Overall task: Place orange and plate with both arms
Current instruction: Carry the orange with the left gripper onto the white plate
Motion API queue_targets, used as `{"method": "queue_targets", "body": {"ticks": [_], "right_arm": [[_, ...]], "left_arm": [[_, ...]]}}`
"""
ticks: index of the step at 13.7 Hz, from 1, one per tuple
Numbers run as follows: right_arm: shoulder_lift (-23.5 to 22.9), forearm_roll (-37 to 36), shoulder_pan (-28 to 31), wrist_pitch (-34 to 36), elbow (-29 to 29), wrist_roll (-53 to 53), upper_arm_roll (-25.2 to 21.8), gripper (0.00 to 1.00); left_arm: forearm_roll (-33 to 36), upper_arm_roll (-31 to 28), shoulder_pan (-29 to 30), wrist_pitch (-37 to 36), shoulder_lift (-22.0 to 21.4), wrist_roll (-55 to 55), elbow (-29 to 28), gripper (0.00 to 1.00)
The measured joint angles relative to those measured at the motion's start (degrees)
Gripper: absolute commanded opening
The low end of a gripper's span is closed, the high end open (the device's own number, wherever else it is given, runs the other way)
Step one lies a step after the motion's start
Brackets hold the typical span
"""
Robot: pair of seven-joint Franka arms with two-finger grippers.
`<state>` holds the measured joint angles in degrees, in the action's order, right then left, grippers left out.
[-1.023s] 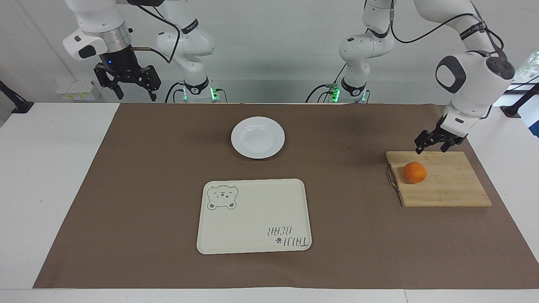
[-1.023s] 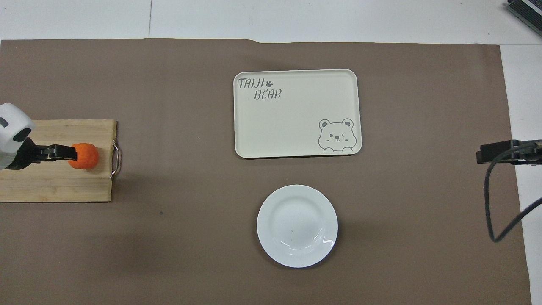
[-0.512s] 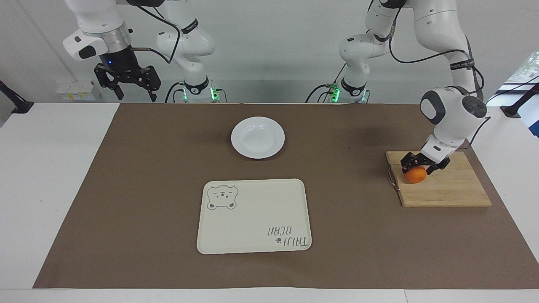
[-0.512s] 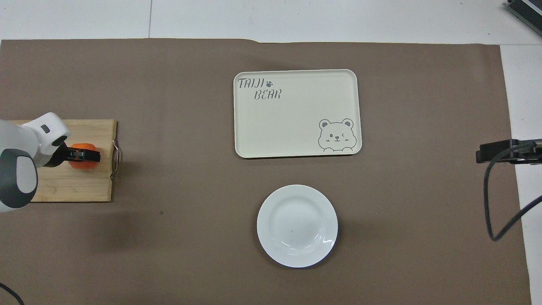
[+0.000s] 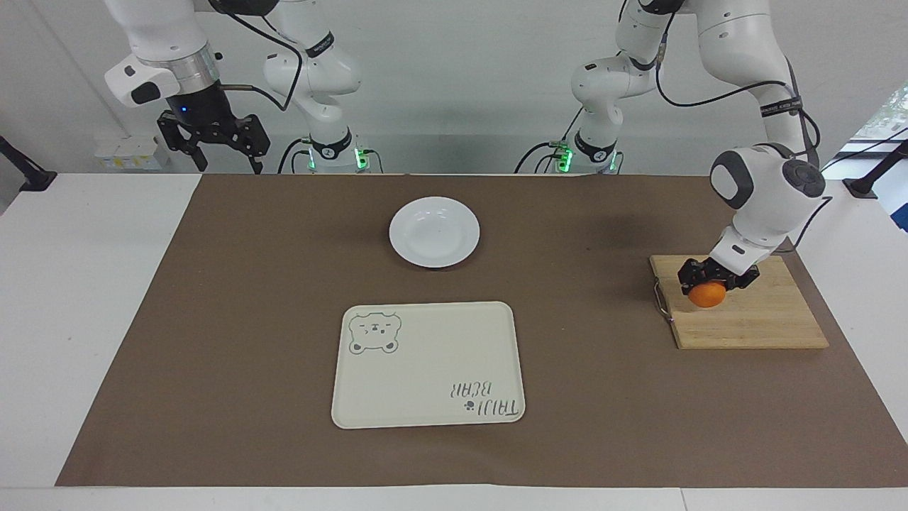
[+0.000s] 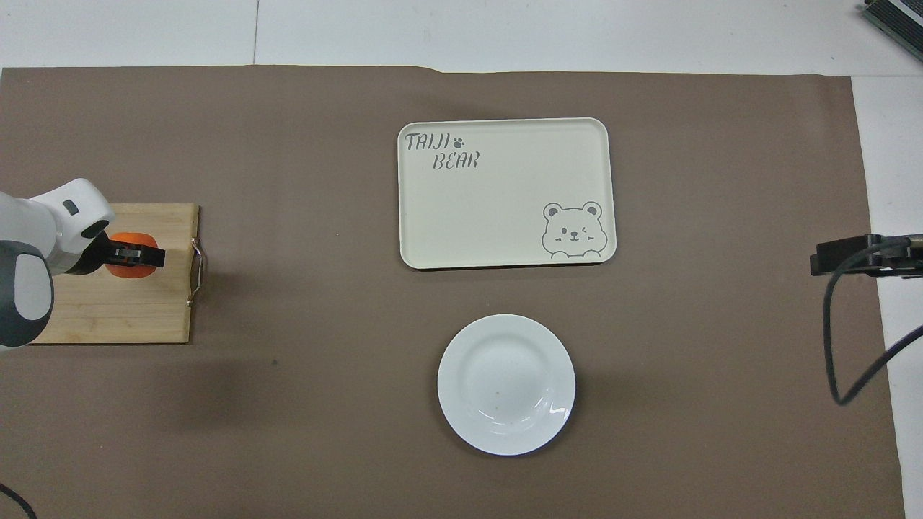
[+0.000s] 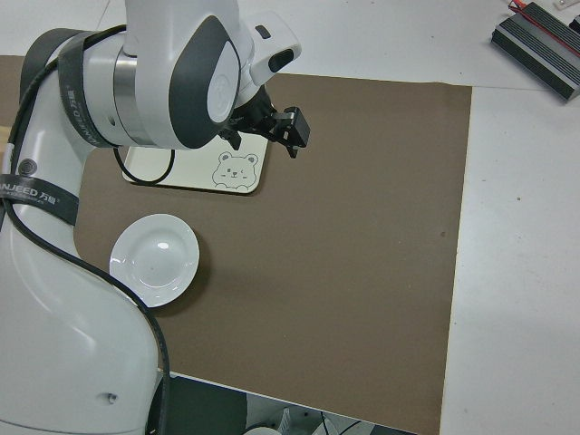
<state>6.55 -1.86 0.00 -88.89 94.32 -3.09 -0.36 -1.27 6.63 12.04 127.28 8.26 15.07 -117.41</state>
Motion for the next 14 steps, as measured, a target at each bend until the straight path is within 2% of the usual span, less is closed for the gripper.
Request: {"method": "queue_targets", "body": {"ticks": [2, 5, 9, 14], "right_arm": [[0.00, 0.00, 0.00, 0.00, 0.00, 0.00, 0.00, 1.00], [0.00, 0.00, 0.00, 0.01, 0.00, 0.00, 0.00, 1.00], [0.00, 0.00, 0.00, 0.01, 0.01, 0.01, 0.00, 1.00], [0.00, 0.00, 0.00, 0.01, 0.04, 0.01, 0.00, 1.00]], "left_arm": [[-0.05, 0.19, -2.88, -5.27, -3.18, -1.14, 1.32, 0.00], [-0.14, 0.49, -11.97, -9.75, -6.40, -9.02, 1.76, 0.00], [-1.11, 0.81, -25.50, -10.06, -6.71, -22.84, 1.84, 0.00], [-3.47, 0.82, -32.91, -10.07, -6.92, -31.37, 2.12, 0.00]]}}
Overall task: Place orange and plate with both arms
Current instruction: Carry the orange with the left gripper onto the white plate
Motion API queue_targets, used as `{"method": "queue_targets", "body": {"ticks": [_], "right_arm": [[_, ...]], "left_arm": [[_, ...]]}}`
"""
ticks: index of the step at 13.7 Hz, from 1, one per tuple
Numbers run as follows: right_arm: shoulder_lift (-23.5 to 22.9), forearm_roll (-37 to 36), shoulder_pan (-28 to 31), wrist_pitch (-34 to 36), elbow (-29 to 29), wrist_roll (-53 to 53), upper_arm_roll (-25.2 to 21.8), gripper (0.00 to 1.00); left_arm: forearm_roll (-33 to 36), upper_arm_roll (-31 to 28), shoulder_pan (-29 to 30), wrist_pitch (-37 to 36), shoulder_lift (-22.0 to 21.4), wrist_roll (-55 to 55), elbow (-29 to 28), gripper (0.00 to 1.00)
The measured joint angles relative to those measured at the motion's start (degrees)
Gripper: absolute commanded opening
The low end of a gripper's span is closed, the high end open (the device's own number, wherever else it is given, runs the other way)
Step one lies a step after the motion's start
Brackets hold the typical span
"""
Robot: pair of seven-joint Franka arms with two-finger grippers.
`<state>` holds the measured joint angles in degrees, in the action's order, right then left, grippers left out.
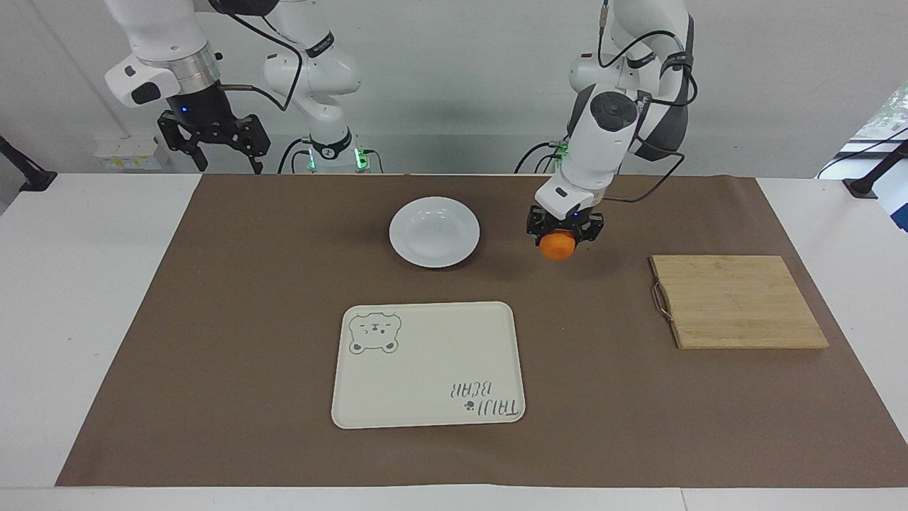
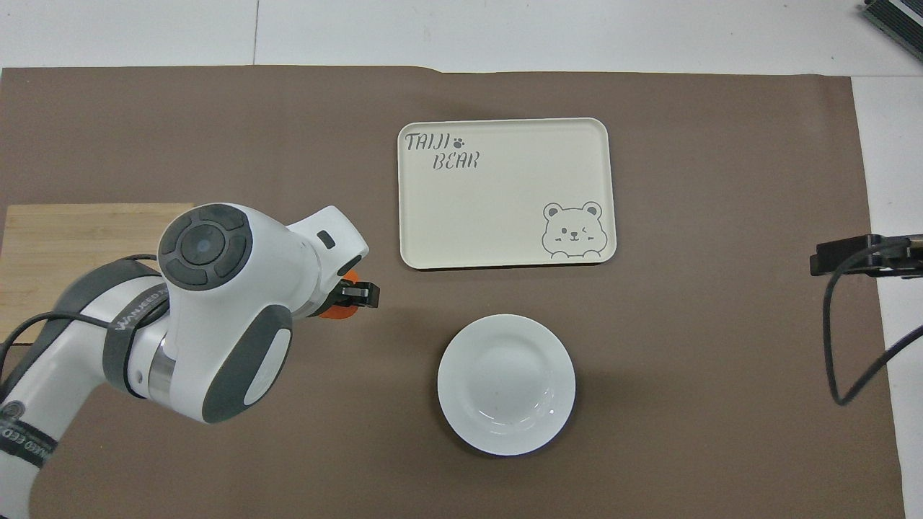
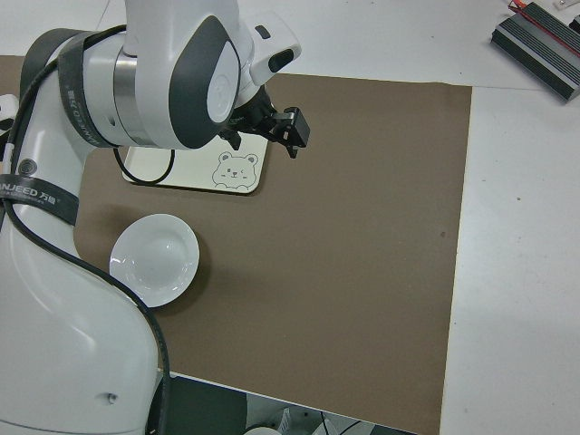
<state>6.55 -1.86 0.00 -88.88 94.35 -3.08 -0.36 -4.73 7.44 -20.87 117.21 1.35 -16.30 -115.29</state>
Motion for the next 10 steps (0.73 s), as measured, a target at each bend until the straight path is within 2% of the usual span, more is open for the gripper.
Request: {"method": "queue_targets", "body": {"ticks": [6, 10], "right_arm": [[-0.46, 0.00, 0.02, -2.16, 0.54, 0.00, 0.00, 1.00], [-0.99, 0.00, 0.22, -3.30, 0.70, 0.00, -0.01, 1.00]], "left_arm": [[-1.78, -0.07, -6.86, 0.54, -0.71, -7.82, -0.04, 0.00], [-1.82, 0.00, -14.88, 5.97, 0.64, -17.25, -0.75, 0.00]]}}
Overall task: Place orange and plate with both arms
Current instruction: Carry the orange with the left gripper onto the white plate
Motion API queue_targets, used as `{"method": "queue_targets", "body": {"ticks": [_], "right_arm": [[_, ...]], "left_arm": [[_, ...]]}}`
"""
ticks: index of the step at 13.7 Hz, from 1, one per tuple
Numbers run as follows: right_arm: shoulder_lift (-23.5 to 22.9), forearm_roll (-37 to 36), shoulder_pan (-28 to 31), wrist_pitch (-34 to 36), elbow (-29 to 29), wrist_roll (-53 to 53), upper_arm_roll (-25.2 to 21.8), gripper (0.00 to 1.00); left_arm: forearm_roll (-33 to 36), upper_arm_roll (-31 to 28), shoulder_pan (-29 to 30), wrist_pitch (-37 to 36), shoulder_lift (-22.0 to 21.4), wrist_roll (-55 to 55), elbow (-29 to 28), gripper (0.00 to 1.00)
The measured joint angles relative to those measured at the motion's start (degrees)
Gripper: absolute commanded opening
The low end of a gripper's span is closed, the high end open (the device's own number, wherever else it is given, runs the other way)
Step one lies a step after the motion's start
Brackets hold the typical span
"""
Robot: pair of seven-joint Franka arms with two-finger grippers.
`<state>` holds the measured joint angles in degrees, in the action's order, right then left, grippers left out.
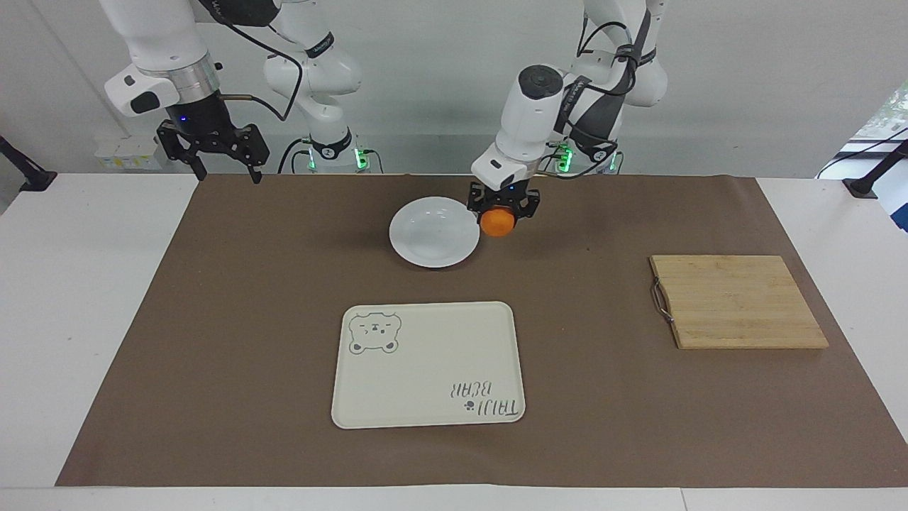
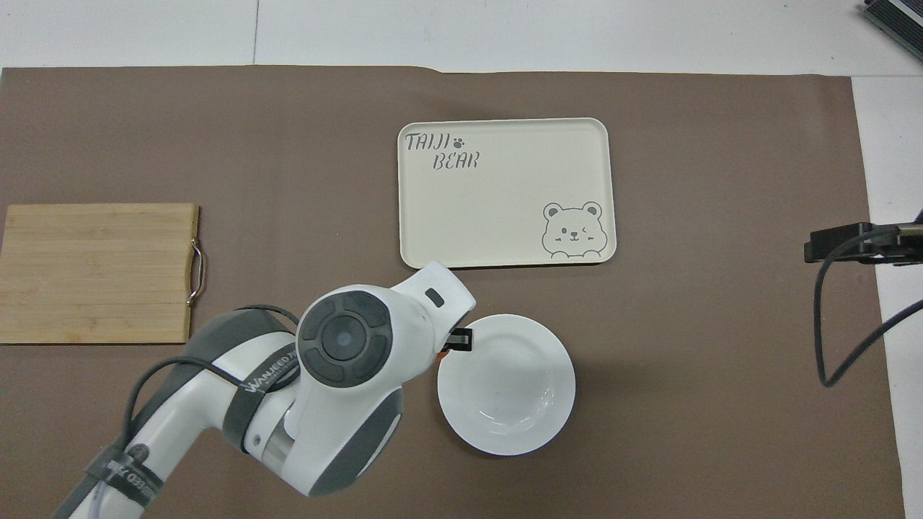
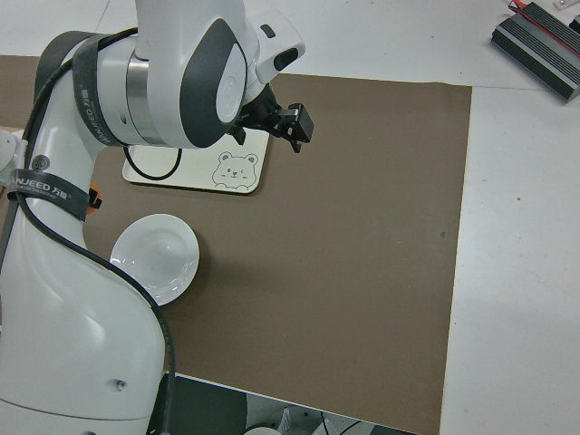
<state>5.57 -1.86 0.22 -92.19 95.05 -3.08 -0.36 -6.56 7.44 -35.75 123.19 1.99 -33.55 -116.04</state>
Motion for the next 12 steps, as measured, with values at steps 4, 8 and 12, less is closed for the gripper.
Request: {"method": "queue_targets", "body": {"ticks": [4, 8, 12], "right_arm": [[-0.03, 0.00, 0.01, -0.01, 0.16, 0.00, 0.00, 1.00], [-0.03, 0.00, 0.02, 0.01, 0.28, 0.04, 0.00, 1.00], [-0.03, 0.00, 0.39, 0.05, 0.64, 0.16, -0.03, 1.00]], "left_arm": [[0.00, 0.01, -6.19, 6.01, 3.85, -6.04, -1.22, 0.00], [0.00, -0.10, -8.19, 11.22, 7.09, -6.75, -3.24, 0.00], [0.00, -0.11, -10.61, 15.72, 11.37, -7.97, -3.55, 0.99]]}}
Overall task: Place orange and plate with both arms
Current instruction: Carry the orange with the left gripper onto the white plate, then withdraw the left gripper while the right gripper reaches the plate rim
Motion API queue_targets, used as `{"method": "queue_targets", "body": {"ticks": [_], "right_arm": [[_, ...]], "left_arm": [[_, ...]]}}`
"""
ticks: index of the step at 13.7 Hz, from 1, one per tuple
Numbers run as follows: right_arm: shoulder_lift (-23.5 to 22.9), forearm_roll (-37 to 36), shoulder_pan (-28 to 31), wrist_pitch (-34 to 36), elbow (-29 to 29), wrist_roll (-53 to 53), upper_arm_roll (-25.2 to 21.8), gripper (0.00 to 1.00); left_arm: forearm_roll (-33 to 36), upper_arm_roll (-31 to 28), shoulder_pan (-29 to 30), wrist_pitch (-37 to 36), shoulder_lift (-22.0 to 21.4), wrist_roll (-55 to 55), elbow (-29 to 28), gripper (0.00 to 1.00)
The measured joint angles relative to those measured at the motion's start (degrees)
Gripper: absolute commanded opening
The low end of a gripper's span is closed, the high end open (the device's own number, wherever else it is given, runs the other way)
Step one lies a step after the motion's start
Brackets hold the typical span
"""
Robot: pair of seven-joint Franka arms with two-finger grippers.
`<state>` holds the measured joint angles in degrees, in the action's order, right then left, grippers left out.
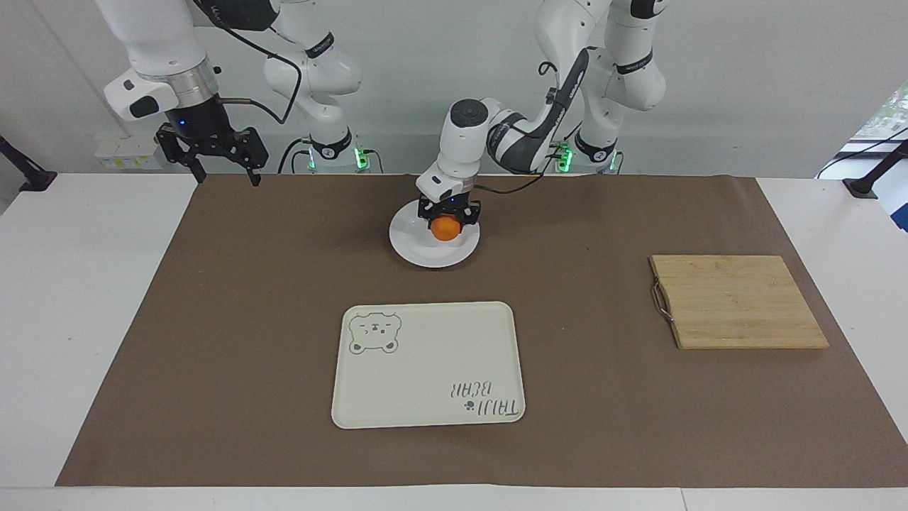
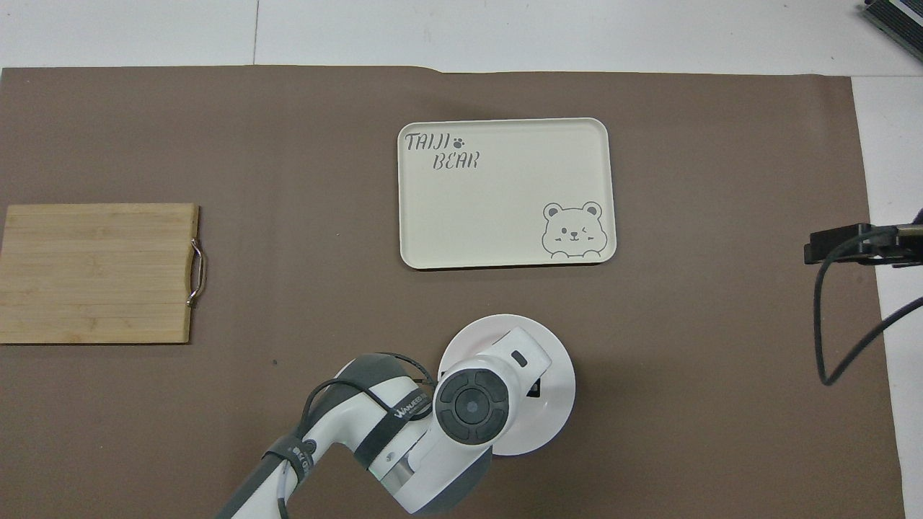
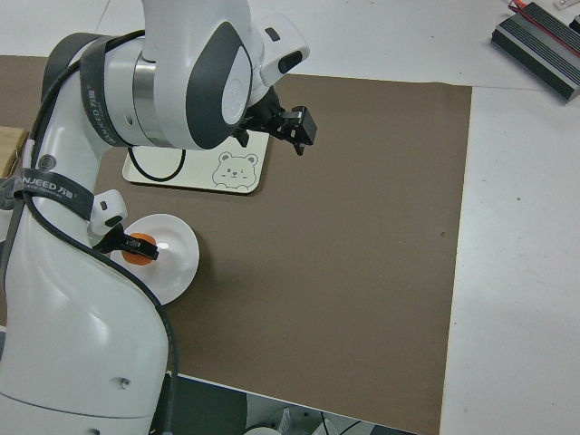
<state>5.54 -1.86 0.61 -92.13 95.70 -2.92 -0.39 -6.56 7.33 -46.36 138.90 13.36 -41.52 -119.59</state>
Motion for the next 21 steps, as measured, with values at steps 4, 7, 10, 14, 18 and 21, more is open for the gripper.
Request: {"method": "queue_targets", "body": {"ticks": [4, 7, 10, 14, 18, 21], "right_arm": [[-0.04, 1.74, -0.01, -0.30, 1.69, 2.05, 0.04, 1.00], [-0.23, 5.69, -0.01, -3.10, 5.16, 6.77, 0.03, 1.00], [-0.97, 12.19, -0.33, -7.17, 10.54, 10.30, 0.15, 1.00], [-1.58, 20.37, -0.60, -10.79, 17.31, 20.46, 0.43, 1.00], [-3.08, 27.37, -1.68, -17.94, 26.65, 28.42, 0.45, 1.00], [-3.21, 34.93, -4.18, -20.25, 31.53, 29.64, 0.55, 1.00]], "left_arm": [[0.00, -0.48, -0.10, 0.76, 0.43, -0.09, 0.86, 1.00], [0.00, -1.21, 0.12, -1.85, -1.77, -0.10, 2.01, 1.00], [0.20, -2.06, 4.12, -8.42, -5.06, 0.20, 4.47, 1.00], [0.55, -2.51, 14.70, -13.74, -6.00, 9.42, 7.84, 1.00], [0.55, -2.71, 26.34, -20.40, -6.20, 22.81, 12.29, 1.00], [0.56, -2.76, 33.52, -25.27, -6.54, 30.63, 15.90, 1.00]]}}
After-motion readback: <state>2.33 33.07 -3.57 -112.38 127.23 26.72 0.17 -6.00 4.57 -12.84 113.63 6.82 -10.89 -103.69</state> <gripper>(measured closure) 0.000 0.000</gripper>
